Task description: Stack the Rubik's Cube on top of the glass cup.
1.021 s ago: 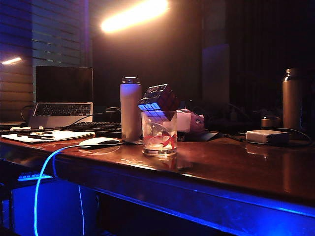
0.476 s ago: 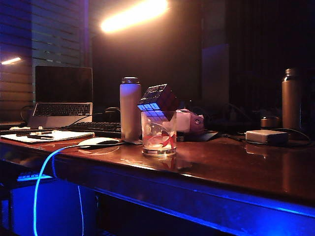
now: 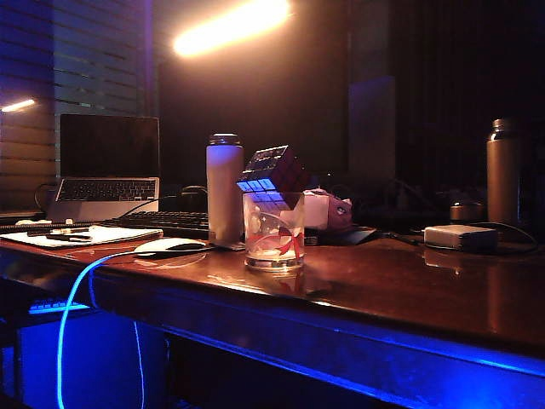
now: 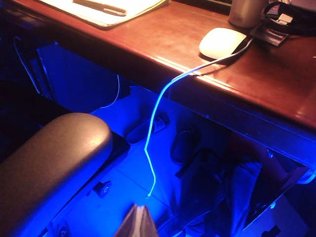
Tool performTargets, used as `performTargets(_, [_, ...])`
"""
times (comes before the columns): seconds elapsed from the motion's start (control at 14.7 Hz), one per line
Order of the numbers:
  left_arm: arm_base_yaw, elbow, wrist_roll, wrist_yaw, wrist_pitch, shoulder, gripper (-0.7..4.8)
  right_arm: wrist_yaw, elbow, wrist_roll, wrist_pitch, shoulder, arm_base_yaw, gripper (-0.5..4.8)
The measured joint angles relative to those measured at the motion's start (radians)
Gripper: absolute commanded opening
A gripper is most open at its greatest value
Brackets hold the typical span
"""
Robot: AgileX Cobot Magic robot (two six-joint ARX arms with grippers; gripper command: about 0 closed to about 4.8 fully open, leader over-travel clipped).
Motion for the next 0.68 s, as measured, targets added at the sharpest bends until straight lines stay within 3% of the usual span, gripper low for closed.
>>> performTargets(0.14, [0.000, 0.000, 0.000, 0.000, 0.000, 0.000, -0.03, 0.006, -0.002, 0.000, 0.005, 0.000, -0.099, -0.06])
performTargets(0.68, [0.000, 0.000, 0.000, 0.000, 0.000, 0.000, -0.03, 0.002, -0.002, 0.001, 0.005, 0.000, -0.104, -0.06])
